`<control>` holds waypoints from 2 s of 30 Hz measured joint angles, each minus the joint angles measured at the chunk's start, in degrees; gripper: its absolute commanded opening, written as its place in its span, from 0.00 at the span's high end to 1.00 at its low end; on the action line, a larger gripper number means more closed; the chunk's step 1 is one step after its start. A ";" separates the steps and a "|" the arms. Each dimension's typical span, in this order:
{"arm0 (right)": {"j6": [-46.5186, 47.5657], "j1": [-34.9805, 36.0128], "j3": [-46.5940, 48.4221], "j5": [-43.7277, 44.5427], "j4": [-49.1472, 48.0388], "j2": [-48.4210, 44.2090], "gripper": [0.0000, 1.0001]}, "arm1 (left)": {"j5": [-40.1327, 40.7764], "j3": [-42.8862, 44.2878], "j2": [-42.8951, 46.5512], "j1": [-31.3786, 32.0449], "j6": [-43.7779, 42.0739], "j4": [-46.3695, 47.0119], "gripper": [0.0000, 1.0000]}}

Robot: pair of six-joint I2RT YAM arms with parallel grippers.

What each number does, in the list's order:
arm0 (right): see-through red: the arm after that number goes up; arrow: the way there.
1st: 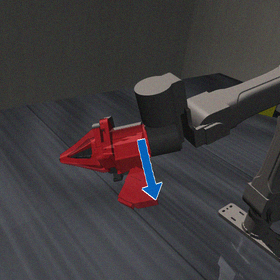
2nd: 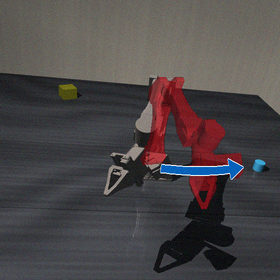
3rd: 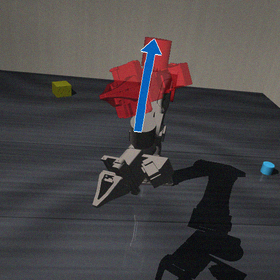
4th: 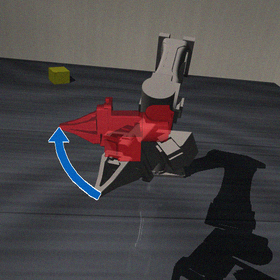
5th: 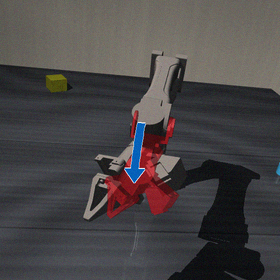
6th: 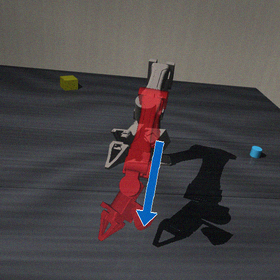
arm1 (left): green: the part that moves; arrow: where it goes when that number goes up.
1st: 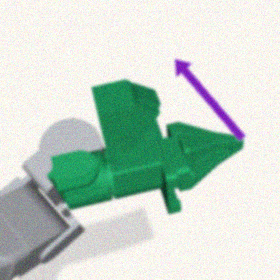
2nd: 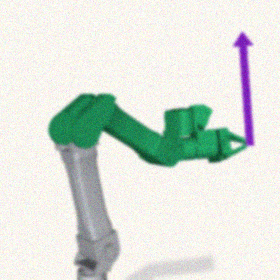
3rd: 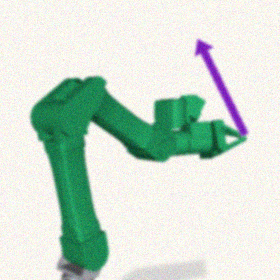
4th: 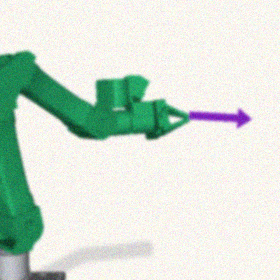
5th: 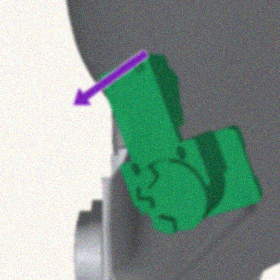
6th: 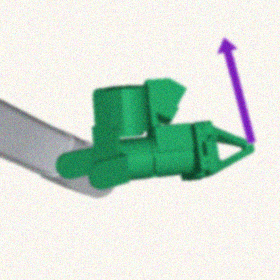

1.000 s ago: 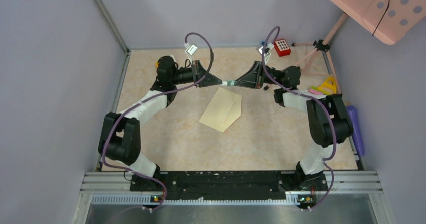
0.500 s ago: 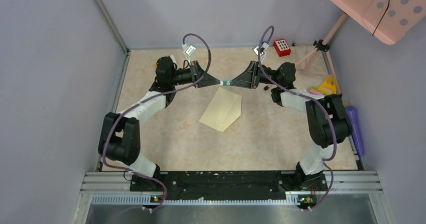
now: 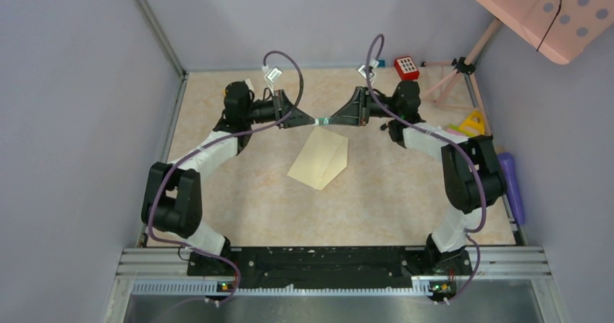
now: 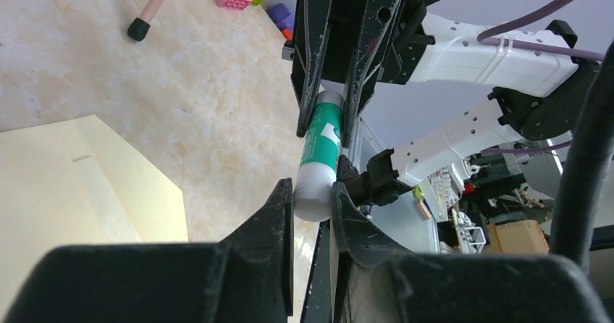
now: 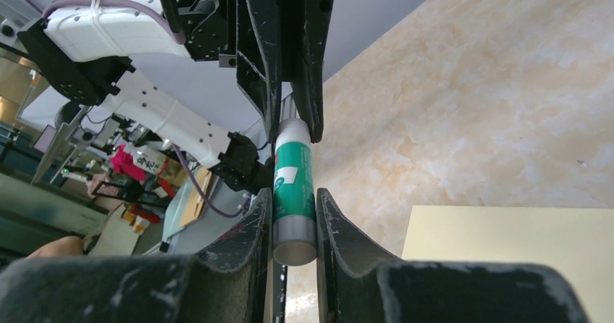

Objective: Place the letter into the envelope and seal it
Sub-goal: Close the solid glue cap on the solid glue, then place the solid glue at the center of the board.

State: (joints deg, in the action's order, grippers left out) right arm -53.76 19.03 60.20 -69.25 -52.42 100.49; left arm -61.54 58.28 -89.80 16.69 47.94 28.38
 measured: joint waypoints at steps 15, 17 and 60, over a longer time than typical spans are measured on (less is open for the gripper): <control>-1.09 3.67 6.36 -1.77 0.68 2.29 1.00 | -8.94 -0.90 0.83 -0.46 -0.42 -3.96 1.00; -1.53 6.01 7.30 0.37 -0.09 2.45 1.00 | -10.10 -1.44 0.79 1.38 -0.61 -4.74 1.00; 47.12 -1.90 6.34 51.28 52.81 1.01 1.00 | 24.11 1.31 1.22 -2.47 -29.35 -30.58 0.06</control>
State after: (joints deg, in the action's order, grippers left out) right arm -6.63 17.12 66.54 -17.98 0.38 101.49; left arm -37.43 59.59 -88.58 14.22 18.59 -2.20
